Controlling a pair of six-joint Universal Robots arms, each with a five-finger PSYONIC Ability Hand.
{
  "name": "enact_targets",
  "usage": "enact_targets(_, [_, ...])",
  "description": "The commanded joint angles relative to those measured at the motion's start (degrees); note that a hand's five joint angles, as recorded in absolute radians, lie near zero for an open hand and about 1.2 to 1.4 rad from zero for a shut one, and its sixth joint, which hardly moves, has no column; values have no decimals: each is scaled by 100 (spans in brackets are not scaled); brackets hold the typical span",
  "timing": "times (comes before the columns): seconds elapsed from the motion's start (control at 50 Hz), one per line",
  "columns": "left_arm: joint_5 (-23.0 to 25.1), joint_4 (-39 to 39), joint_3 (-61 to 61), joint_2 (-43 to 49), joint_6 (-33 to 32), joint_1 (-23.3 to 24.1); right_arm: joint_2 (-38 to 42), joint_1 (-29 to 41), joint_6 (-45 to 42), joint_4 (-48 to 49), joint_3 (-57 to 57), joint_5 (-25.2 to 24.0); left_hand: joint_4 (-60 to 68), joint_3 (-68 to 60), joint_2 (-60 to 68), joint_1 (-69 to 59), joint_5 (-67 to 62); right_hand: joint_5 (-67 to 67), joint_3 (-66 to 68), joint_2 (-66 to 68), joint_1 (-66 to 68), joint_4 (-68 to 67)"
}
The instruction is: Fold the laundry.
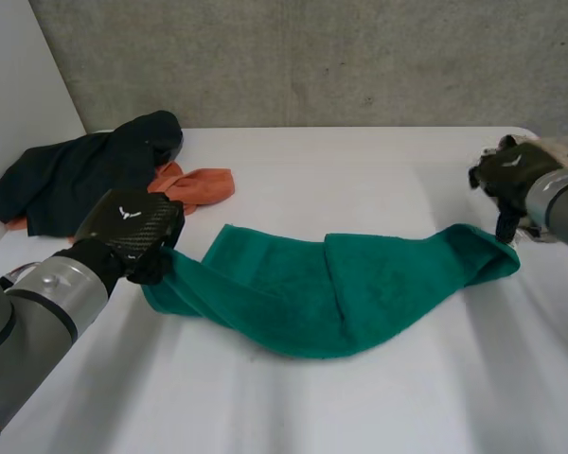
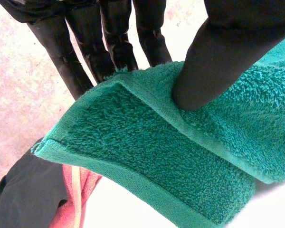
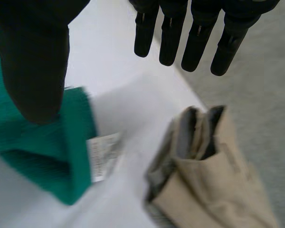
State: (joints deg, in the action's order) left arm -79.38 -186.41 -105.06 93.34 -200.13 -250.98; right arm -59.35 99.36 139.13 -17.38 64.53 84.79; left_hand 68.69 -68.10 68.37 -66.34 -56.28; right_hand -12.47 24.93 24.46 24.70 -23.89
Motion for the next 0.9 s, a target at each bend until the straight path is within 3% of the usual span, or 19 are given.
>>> enact_targets(0.02, [10, -9, -49, -44, 0, -4, 819, 181, 395, 199, -248, 363, 1131, -1190, 1163, -1366, -1372, -192, -54, -8, -32, -49])
enact_targets(0.22, [2, -18, -128, -35, 9, -13, 1986, 181, 545, 1246, -879, 766, 1131, -1190, 1163, -1366, -1372, -442, 196, 242, 219, -299])
enact_targets(0.26, [2, -18, -164, -53, 0, -22, 2164, 181, 527, 1228, -1065, 873, 1131, -1190, 1163, -1366, -1372, -1613, 1367, 1413, 1390, -1471])
enact_targets(0.28, [-7, -18, -164, -53, 0, -30, 2225, 181, 527, 1211, -1144, 899, 1131, -1190, 1163, -1366, -1372, -3087, 2841, 2887, 2864, -2944])
enact_targets(0.3, [-16, -18, -164, -62, 0, -39, 2243, 181, 536, 1211, -1223, 882, 1131, -1190, 1163, -1366, -1372, -5727, 5481, 5527, 5504, -5584])
enact_targets(0.34, [-33, -18, -164, -114, 0, -57, 2130, 198, 527, 1211, -1215, 838, 1131, -1190, 1163, -1366, -1372, -5753, 5507, 5554, 5530, -5611])
enact_targets(0.42, [-51, -9, -129, -342, -9, -118, 1218, 260, 536, 1316, -900, 680, 1131, -1190, 1163, -1366, -1372, -5753, 5507, 5554, 5530, -5611])
enact_targets(0.52, [-42, -9, -58, -808, -9, -364, -503, 181, 763, 1702, -241, 189, 1131, -1190, 1163, -1366, -1372, -5753, 5507, 5554, 5530, -5611])
enact_targets(0.64, [-7, -9, -41, -1449, 9, -812, -1368, -73, 1326, 1677, 15, -207, 1131, -1190, 1163, -1366, -1372, -5753, 5507, 5554, 5530, -5611])
enact_targets(0.72, [11, 17, -128, -1705, 0, -953, -2342, -504, 1740, 1292, 217, -812, 1131, -1190, 1163, -1366, -1372, -5753, 5507, 5554, 5530, -5611])
enact_targets(0.8, [11, 52, -286, -1767, -18, -953, -2862, -654, 1731, 467, 244, -1428, 1131, -1190, 1163, -1366, -1372, -5753, 5507, 5554, 5530, -5611])
enact_targets(0.9, [37, 44, -471, -1741, -18, -901, -2749, -768, 1600, -256, 262, -1737, 1131, -1190, 1163, -1366, -1372, -5753, 5507, 5554, 5530, -5611])
